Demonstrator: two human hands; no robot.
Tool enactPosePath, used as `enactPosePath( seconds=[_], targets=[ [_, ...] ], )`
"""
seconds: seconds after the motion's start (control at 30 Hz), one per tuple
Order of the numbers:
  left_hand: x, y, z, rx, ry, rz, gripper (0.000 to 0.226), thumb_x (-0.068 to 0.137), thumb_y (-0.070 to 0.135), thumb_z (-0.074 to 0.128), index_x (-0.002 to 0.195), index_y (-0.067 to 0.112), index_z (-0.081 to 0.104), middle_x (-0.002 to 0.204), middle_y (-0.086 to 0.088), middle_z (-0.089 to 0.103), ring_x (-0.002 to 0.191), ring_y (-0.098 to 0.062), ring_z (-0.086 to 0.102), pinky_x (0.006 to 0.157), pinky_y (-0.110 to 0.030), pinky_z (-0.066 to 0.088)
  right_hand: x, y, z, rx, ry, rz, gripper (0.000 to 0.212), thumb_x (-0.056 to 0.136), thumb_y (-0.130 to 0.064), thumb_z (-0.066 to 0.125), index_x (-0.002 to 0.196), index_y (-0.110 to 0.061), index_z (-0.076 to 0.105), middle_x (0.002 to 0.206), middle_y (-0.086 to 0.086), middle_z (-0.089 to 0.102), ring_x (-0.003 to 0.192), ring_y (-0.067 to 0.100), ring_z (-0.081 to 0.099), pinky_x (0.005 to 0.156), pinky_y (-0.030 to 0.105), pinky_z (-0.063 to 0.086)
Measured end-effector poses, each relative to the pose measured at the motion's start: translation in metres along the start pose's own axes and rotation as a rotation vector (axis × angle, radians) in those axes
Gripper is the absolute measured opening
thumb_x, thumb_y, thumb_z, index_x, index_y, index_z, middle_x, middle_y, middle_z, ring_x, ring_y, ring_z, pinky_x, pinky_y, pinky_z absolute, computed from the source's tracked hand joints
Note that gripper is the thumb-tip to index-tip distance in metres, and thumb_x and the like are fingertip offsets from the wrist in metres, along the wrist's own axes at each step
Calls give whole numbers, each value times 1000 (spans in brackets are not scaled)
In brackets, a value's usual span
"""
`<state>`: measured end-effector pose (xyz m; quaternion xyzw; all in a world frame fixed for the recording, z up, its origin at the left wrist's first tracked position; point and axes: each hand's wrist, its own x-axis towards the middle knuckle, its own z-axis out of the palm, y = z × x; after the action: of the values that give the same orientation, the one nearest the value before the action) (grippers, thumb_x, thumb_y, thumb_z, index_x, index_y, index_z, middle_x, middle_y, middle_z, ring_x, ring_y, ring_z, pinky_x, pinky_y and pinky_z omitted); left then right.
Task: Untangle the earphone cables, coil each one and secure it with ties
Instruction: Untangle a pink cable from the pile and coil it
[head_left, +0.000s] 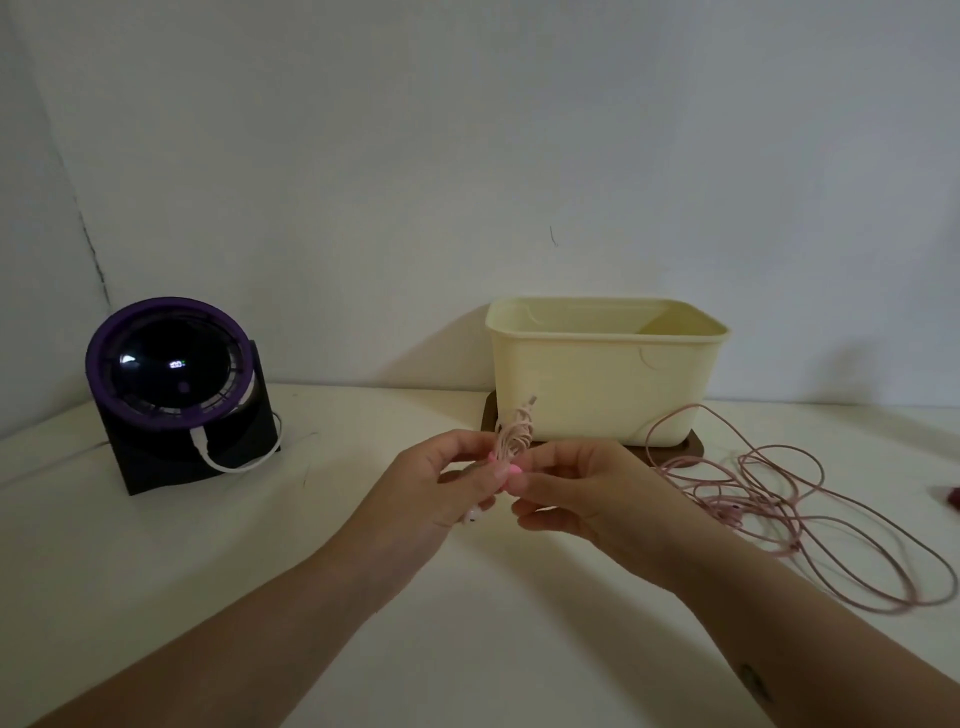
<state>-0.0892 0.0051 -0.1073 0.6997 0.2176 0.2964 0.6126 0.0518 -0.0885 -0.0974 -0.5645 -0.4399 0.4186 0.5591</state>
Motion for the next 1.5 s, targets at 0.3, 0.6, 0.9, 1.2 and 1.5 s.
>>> enactPosePath(
  seconds=[0.3, 0.6, 0.9, 1.2, 1.5],
  targets=[
    [-3, -8, 7, -175, 15, -123, 10, 83, 12, 64, 93, 9, 66, 75, -5, 68, 65, -10, 59, 54, -17, 45, -2, -4, -9, -275, -17, 11, 14, 76, -17, 75, 87, -10, 70, 85, 10, 71, 70, 13, 64, 74, 28, 55],
    [1, -7, 3, -185, 12, -36, 35, 71, 2, 75, 102, 13, 64, 79, 3, 71, 69, -8, 62, 65, -18, 52, 4, 1, -17, 2, -53, -94, 12, 71, -10, 70, 83, -8, 69, 85, 14, 70, 76, 18, 66, 74, 25, 54],
    [0, -6, -2, 129, 98, 260, 18, 67, 25, 82, 80, 28, 70, 75, 7, 70, 69, -6, 62, 66, -21, 51, 3, 0, -15, -36, -11, -179, 12, 75, 5, 69, 80, -6, 72, 85, 19, 71, 75, 19, 66, 71, 22, 53],
    [5, -9, 1, 131, 66, 254, 21, 69, 42, 71, 88, 38, 65, 84, 12, 68, 71, -6, 59, 64, -23, 50, -2, -13, -15, -342, 37, -309, 12, 78, -2, 72, 81, -13, 72, 72, 1, 69, 65, 9, 60, 63, 19, 51],
    [5, -50, -1, 926, -188, 299, 23, 94, 35, 48, 116, 35, 56, 118, 22, 50, 110, 3, 46, 100, -19, 33, 37, -68, -55, -280, 693, -522, 6, 76, -8, 72, 80, -11, 69, 76, 3, 69, 67, 11, 59, 59, 18, 47]
  ],
)
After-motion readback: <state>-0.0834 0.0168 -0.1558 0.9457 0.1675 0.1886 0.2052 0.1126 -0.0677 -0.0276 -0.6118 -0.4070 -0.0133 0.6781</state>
